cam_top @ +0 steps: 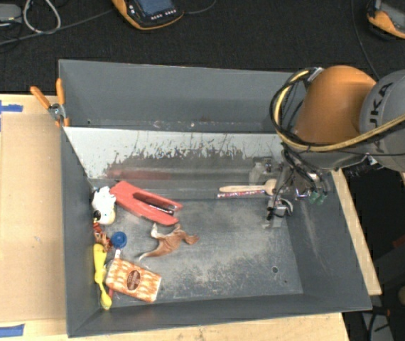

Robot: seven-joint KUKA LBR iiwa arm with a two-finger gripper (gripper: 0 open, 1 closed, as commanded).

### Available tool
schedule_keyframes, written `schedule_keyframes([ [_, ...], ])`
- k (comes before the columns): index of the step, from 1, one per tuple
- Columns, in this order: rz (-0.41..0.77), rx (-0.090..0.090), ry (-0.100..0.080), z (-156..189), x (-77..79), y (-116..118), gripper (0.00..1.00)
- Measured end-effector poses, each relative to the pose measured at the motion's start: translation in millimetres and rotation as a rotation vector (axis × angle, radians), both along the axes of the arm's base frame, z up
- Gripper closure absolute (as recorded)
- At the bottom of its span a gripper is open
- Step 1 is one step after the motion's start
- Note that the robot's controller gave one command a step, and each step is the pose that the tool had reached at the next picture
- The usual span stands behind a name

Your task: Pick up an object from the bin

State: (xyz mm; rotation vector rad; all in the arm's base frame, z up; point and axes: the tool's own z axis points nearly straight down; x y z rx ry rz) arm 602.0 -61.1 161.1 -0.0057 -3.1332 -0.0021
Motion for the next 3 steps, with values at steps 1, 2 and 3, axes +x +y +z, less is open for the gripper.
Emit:
schedule_keyframes([
  [1,0.002,-0.001,-0.008,4.9,1.6,0.3,0.00],
  [2,-0.007,0.001,0.002,-96.3,17.0,7.0,0.00],
  [3,-0.171,0.000,-0.011,-92.3,19.4,9.0,0.00],
])
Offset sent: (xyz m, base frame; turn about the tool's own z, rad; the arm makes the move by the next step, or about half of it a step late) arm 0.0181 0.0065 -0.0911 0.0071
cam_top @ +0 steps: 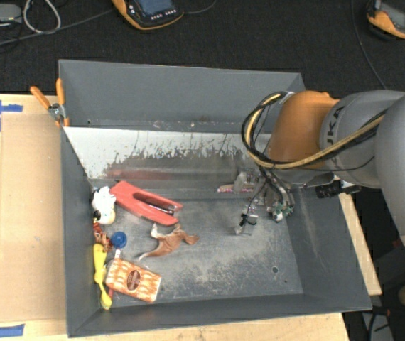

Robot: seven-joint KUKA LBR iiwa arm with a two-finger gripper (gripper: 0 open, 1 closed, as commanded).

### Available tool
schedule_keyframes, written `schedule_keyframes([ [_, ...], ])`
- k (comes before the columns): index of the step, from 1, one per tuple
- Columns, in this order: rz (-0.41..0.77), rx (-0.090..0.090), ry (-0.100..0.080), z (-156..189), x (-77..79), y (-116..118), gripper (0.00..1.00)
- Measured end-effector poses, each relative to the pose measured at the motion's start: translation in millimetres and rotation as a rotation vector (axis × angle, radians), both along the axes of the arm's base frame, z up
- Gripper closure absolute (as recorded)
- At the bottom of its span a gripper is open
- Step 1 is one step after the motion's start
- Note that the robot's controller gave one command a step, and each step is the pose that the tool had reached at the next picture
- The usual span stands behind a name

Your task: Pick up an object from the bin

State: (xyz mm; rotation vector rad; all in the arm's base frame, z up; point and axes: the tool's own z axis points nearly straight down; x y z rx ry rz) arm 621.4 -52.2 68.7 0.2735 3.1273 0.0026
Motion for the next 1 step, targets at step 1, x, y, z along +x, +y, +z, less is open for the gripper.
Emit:
schedule_keyframes([
  [1,0.223,0.003,-0.002,1.0,-0.5,-51.2,0.00],
])
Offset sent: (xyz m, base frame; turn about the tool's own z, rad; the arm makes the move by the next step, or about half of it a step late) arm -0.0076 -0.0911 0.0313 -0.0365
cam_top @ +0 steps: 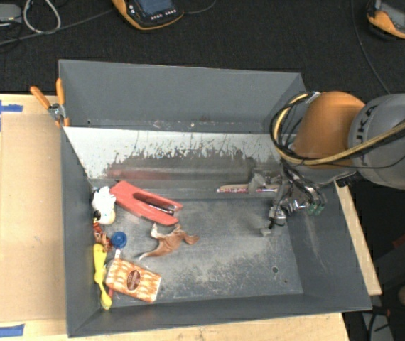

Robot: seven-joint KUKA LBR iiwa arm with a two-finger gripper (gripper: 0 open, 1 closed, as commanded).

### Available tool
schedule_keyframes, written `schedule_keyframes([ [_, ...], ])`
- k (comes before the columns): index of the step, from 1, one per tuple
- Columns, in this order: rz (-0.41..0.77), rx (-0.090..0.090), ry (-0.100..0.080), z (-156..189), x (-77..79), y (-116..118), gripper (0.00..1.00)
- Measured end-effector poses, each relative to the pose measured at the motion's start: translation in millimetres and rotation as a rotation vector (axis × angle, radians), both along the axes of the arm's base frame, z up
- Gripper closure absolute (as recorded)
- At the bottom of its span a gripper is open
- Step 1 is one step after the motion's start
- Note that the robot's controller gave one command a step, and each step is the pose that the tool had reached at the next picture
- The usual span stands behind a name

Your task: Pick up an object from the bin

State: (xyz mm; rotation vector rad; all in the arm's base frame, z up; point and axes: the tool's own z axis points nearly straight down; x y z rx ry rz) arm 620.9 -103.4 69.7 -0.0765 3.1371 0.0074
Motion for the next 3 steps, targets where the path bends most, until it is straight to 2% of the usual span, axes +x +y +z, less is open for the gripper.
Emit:
schedule_keyframes([
  [1,-0.187,-0.003,-0.001,27.8,-6.3,-38.4,0.00],
  [2,0.130,-0.003,-0.003,1.1,-4.1,-54.3,1.00],
  [3,0.129,-0.003,-0.003,1.1,-4.1,-54.3,1.00],
])
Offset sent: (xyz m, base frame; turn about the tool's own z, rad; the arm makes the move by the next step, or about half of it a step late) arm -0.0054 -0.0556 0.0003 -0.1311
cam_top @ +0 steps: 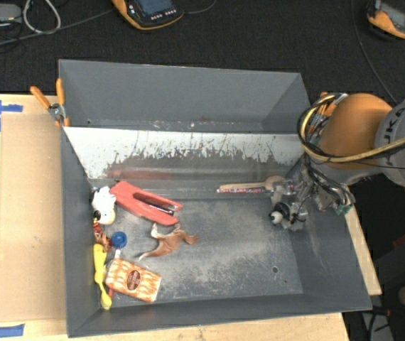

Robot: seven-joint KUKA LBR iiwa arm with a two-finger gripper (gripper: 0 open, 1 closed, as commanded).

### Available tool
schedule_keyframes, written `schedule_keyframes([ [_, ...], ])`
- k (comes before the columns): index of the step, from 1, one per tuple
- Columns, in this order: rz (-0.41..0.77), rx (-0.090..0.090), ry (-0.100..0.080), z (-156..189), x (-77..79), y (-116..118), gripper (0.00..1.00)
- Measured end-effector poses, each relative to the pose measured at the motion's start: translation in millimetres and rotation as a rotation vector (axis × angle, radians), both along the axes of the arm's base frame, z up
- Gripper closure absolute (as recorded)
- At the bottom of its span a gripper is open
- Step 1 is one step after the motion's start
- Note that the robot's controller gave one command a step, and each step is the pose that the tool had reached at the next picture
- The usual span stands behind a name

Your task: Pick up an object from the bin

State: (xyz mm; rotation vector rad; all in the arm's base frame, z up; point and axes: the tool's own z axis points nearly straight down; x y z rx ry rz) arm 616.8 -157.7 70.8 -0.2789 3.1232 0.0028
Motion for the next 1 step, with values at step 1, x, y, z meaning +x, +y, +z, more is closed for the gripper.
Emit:
schedule_keyframes([
  [1,0.000,0.000,0.001,10.0,-0.8,0.4,1.00],
])
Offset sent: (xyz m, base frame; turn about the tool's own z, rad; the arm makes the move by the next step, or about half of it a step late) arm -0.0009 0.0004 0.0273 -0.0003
